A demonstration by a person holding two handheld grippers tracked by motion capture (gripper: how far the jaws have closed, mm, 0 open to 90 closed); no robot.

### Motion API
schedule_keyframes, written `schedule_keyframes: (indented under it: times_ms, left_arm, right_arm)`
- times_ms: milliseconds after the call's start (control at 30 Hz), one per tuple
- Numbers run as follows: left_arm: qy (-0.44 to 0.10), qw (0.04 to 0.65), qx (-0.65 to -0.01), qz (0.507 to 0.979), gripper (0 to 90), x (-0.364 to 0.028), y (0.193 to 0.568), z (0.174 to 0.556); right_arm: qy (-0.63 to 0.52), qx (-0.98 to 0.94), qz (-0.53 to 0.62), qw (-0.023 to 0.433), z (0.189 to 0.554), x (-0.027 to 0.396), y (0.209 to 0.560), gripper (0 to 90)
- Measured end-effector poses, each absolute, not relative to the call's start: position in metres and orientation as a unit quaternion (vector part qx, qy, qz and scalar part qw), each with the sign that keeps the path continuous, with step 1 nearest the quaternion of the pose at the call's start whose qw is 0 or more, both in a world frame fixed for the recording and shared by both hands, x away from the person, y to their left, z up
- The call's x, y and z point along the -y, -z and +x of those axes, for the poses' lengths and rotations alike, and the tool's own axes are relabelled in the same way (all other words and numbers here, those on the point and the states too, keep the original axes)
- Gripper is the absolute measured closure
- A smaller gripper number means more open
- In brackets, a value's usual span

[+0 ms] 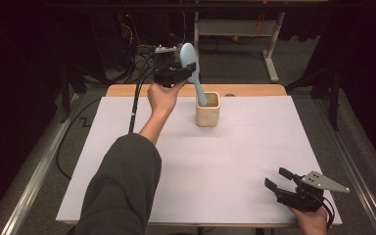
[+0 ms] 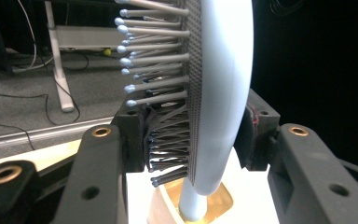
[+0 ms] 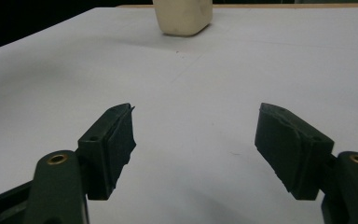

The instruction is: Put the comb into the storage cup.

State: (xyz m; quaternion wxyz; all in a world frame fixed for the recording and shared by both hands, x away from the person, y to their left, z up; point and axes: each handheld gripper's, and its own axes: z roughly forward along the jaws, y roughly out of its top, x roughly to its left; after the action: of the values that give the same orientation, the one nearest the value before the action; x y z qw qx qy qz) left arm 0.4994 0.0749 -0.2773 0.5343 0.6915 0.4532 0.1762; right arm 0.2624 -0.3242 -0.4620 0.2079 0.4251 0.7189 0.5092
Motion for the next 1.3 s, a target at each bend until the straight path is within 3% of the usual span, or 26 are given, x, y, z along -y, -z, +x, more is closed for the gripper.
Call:
schedule_keyframes:
  times_ms: [1300]
  left_arm:
    - [-0.159,0.503,-0.458,0.716,53.1,-0.056,0.31,0.507]
  right_arm:
    - [-0.509,-0.721,0.423,0.206,0.263,0.324,0.462,29.1]
